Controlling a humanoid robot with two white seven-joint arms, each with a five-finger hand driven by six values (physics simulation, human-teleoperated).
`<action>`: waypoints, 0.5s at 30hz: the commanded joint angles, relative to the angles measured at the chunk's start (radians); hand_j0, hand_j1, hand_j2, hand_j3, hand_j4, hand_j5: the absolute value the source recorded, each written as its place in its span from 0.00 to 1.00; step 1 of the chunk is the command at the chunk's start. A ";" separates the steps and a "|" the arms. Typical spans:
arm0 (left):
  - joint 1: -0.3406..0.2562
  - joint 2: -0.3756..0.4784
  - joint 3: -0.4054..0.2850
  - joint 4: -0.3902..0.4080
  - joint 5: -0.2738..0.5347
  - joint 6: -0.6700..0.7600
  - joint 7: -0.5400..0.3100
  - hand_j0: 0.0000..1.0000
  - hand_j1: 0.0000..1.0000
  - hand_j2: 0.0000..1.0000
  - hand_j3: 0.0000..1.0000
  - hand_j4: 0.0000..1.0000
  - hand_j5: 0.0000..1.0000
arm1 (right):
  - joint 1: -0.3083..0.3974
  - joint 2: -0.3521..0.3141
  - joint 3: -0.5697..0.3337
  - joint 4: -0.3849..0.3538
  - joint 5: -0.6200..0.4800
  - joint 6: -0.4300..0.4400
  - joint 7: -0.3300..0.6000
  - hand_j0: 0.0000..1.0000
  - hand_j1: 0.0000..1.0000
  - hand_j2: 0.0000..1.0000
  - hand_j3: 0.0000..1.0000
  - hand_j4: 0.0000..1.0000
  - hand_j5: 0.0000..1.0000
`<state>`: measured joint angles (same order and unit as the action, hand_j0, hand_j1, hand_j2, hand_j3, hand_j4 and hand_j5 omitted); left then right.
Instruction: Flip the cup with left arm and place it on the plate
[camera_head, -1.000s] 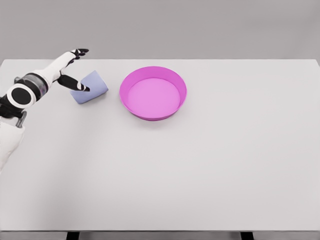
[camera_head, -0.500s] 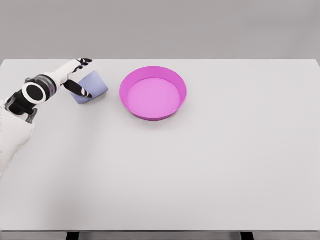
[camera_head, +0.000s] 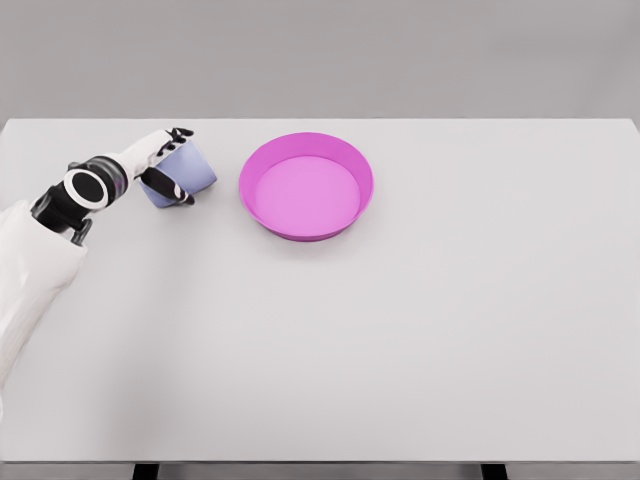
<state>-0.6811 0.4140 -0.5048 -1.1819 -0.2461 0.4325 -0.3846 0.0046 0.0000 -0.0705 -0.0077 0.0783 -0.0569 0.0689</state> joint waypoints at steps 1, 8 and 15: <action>0.000 0.000 0.000 0.004 -0.001 -0.001 0.001 1.00 1.00 1.00 1.00 1.00 1.00 | 0.000 0.000 0.000 0.000 0.000 0.000 0.000 1.00 1.00 1.00 1.00 1.00 1.00; -0.006 -0.015 0.002 0.027 -0.002 -0.009 0.006 0.92 0.92 0.92 0.92 0.92 0.92 | 0.000 0.000 0.000 0.000 0.000 0.000 0.000 1.00 1.00 1.00 1.00 1.00 1.00; -0.020 -0.041 0.002 0.051 -0.002 -0.014 0.007 0.93 0.93 0.93 0.93 0.93 0.93 | 0.000 0.000 0.000 0.000 0.000 0.000 0.000 1.00 1.00 1.00 1.00 1.00 1.00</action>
<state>-0.7010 0.3792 -0.5043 -1.1326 -0.2488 0.4213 -0.3784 0.0046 0.0000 -0.0705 -0.0077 0.0783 -0.0569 0.0689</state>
